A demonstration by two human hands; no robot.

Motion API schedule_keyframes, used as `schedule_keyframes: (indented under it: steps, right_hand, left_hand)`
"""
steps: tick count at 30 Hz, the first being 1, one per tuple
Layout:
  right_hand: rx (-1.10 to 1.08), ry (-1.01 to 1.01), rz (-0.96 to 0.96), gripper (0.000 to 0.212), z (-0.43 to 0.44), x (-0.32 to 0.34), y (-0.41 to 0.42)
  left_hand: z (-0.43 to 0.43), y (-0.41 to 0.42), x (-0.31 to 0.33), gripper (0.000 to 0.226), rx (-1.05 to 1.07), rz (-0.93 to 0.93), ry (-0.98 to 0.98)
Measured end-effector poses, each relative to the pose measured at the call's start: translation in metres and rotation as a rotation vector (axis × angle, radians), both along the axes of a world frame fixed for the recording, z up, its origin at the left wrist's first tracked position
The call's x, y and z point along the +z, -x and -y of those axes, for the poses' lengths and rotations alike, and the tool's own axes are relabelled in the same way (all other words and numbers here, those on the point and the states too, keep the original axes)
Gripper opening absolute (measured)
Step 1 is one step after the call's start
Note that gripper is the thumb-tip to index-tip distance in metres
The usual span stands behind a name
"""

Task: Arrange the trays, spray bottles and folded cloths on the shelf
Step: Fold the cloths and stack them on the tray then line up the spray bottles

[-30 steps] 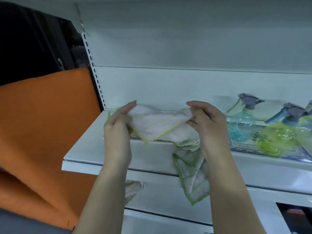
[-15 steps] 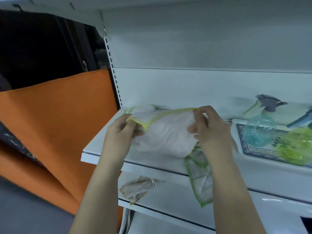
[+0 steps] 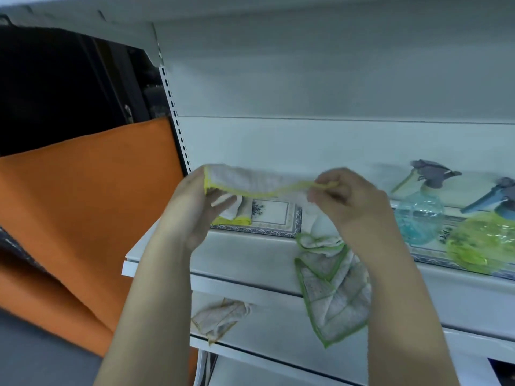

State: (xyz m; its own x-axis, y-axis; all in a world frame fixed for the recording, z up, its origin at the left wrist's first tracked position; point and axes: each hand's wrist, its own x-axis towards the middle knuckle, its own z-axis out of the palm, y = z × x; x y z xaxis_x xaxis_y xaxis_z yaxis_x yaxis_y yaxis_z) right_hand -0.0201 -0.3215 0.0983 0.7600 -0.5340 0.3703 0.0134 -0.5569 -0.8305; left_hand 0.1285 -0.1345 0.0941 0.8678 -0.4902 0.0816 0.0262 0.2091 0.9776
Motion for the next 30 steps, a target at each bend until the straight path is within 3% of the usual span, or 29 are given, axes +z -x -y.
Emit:
schedule_keyframes:
  steps: [2, 4, 6, 7, 10, 13, 18, 22, 25, 28, 30]
  right_hand:
    - [0.097, 0.004, -0.247, 0.006, -0.002, -0.016, 0.016]
    - [0.198, 0.104, -0.499, 0.004, 0.0, -0.033, 0.022]
    - [0.247, 0.18, -0.641, 0.002, 0.002, -0.044, 0.022]
    - [0.254, 0.149, -0.664, 0.003, 0.003, -0.048, 0.022]
    - [0.249, -0.118, -0.642, 0.011, 0.004, -0.056, 0.02]
    - [0.195, -0.238, -0.573, 0.006, 0.004, -0.054, 0.018]
    - [-0.003, 0.028, -0.47, 0.011, 0.013, -0.044, -0.014]
    - [-0.17, 0.26, -0.454, 0.015, 0.024, -0.045, -0.078]
    - [-0.139, 0.352, -0.549, 0.026, 0.029, -0.051, -0.117]
    - [-0.104, 0.31, -0.595, 0.041, 0.031, -0.063, -0.117]
    - [-0.163, 0.259, -0.602, 0.04, 0.035, -0.076, -0.101]
  left_hand:
    - [-0.014, 0.007, -0.034, 0.017, -0.09, -0.051, -0.127]
    - [-0.031, 0.015, -0.065, 0.015, -0.189, -0.018, -0.394]
    - [-0.044, 0.017, -0.084, 0.015, -0.29, 0.059, -0.626]
    - [-0.048, 0.017, -0.088, 0.014, -0.313, 0.062, -0.646]
    - [-0.057, 0.012, -0.089, 0.013, -0.295, 0.018, -0.609]
    - [-0.065, 0.012, -0.086, 0.018, -0.287, 0.014, -0.643]
    - [-0.056, 0.016, -0.079, 0.057, 0.012, 0.016, -0.613]
    - [-0.026, -0.002, -0.078, 0.054, 0.349, 0.118, -0.649]
    - [-0.01, -0.019, -0.088, 0.053, 0.515, 0.132, -0.873]
    - [-0.004, -0.027, -0.099, 0.04, 0.508, 0.149, -1.111]
    - [-0.005, -0.027, -0.104, 0.041, 0.463, 0.177, -1.153]
